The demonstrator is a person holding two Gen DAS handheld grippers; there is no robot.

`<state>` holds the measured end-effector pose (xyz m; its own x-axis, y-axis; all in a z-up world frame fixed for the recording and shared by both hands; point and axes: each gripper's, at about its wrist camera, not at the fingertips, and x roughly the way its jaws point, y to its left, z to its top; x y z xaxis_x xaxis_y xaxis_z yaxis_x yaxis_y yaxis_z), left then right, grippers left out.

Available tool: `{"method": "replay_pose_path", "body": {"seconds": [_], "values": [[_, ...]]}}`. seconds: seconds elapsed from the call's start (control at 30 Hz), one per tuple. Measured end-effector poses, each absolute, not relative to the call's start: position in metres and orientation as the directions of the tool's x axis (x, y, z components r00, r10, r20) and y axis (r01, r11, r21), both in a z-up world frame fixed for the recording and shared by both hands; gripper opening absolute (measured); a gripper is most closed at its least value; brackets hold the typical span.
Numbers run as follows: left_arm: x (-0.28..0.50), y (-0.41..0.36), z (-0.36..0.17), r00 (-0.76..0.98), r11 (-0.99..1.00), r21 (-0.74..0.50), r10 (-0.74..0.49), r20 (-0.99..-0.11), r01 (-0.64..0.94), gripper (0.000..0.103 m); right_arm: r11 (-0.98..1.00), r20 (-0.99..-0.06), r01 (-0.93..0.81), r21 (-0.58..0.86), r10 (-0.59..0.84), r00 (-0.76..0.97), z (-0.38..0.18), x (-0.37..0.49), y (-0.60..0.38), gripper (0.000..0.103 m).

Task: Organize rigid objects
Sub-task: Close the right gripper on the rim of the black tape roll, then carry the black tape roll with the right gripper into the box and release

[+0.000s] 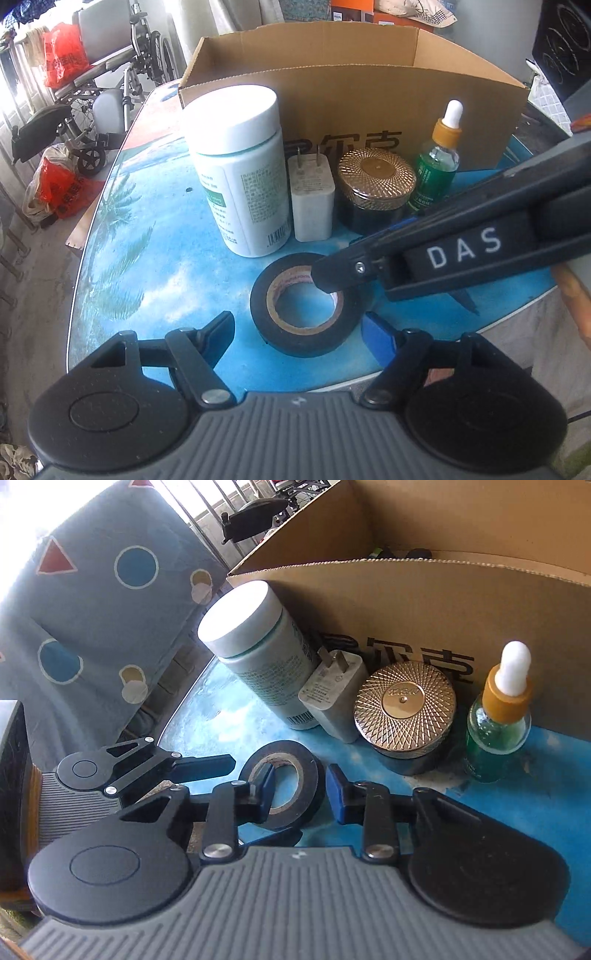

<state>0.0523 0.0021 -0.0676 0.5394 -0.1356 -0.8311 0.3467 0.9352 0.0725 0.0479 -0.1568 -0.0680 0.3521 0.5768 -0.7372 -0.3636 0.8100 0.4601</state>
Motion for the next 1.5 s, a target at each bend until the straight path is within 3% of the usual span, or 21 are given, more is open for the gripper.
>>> {"method": "replay_pose_path", "body": {"seconds": [0.2,0.67,1.13,1.5], "values": [[0.05,0.0,-0.069,0.543,0.938,0.048,-0.156,-0.825,0.342,0.067,0.83,-0.774,-0.402,0.386,0.529,0.349,-0.078,0.054,-0.139,0.017],[0.04,-0.045,-0.071,0.511,0.87,0.051,-0.239,-0.825,0.49,0.066,0.892,-0.813,-0.316,0.324,0.434,0.39,-0.076,0.029,-0.175,0.017],[0.045,-0.047,-0.068,0.498,0.885,0.018,-0.245,-0.832,0.465,0.065,0.896,-0.8,-0.314,0.314,0.428,0.42,-0.075,0.022,-0.181,0.017],[0.012,-0.024,0.009,0.644,0.902,0.048,-0.268,-0.717,0.429,0.065,0.882,-0.69,-0.392,0.263,0.456,0.563,0.003,-0.009,-0.171,0.017]]}}
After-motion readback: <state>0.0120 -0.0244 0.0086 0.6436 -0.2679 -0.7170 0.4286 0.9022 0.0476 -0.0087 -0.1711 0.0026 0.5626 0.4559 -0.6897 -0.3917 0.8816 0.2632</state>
